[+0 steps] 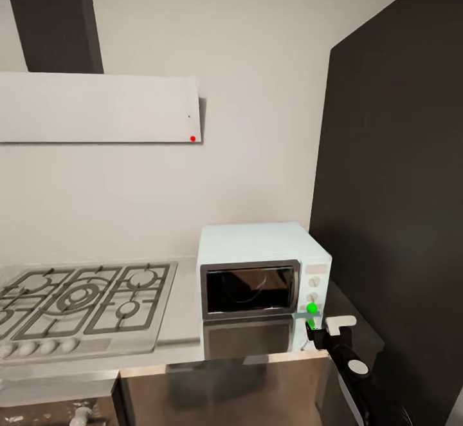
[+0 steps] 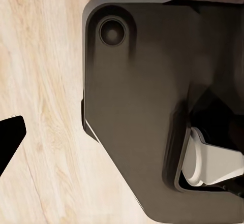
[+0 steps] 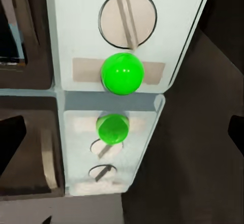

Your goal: In the kitchen, take the popcorn bag from the countertop, put it into the microwave, and heat it until the popcorn is cooked so the cooked popcorn ends up inside the bag.

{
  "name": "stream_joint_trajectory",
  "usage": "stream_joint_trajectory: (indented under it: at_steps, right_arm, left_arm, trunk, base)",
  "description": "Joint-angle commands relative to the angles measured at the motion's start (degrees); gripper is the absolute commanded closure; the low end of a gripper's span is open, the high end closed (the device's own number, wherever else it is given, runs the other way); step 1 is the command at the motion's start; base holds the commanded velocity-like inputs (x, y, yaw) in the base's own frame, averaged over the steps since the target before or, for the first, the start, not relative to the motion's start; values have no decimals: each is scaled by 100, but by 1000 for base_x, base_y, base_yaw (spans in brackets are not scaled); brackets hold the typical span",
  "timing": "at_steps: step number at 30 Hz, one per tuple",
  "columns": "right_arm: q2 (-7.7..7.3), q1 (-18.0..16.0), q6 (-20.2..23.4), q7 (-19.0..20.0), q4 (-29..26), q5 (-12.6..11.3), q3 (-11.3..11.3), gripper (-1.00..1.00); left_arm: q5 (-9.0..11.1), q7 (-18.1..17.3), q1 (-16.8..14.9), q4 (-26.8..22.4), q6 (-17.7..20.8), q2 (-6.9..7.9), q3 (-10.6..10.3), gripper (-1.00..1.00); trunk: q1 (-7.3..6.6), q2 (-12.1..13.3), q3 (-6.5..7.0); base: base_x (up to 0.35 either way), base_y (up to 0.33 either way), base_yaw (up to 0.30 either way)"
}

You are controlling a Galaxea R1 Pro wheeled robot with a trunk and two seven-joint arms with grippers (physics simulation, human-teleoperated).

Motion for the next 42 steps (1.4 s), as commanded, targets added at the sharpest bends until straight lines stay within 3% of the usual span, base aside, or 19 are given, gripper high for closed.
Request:
stream_joint_trajectory:
  at_steps: [1,18,20,24,25,35,39,42]
  right_arm:
    - [4,-2,-22,28,5,55,-30,-100]
    - [4,-2,-371,19,501,55,-31,-100]
    - [4,-2,-486,19,819,55,-29,-100]
    - [4,-2,-1142,7,1652,60,-33,-100]
    - [-169,-2,-1605,-34,2589,64,-42,-100]
    - [-167,-2,-1571,-34,2623,64,-42,-100]
    - [-166,-2,-1557,-34,4076,64,-36,-100]
    - [-167,58,-1502,-27,4454,64,-26,-100]
  left_arm:
    - [4,-23,2,-11,38,1,35,-100]
    - [4,-23,2,-11,38,1,44,-100]
    - [4,-23,2,-13,38,1,44,-100]
    - [4,-22,2,-13,38,1,44,-100]
    - [4,-23,2,-13,47,-17,396,-100]
    - [4,-23,2,-12,37,-9,390,-100]
    - [4,-23,3,-12,38,-15,387,-100]
    - [4,-23,2,-12,38,-15,387,-100]
  trunk:
    - [-1,-3,7]
    - [-1,-3,82]
    - [-1,-3,82]
    - [-1,-3,82]
    - [-1,-3,82]
    - [-1,-3,82]
    - [-1,-3,82]
    - [-1,-3,82]
  base:
    - [-301,0,0]
    - [-331,4,0]
    - [-297,128,0]
    - [-116,50,0]
    - [0,0,0]
    - [0,0,0]
    - [0,0,0]
    - [0,0,0]
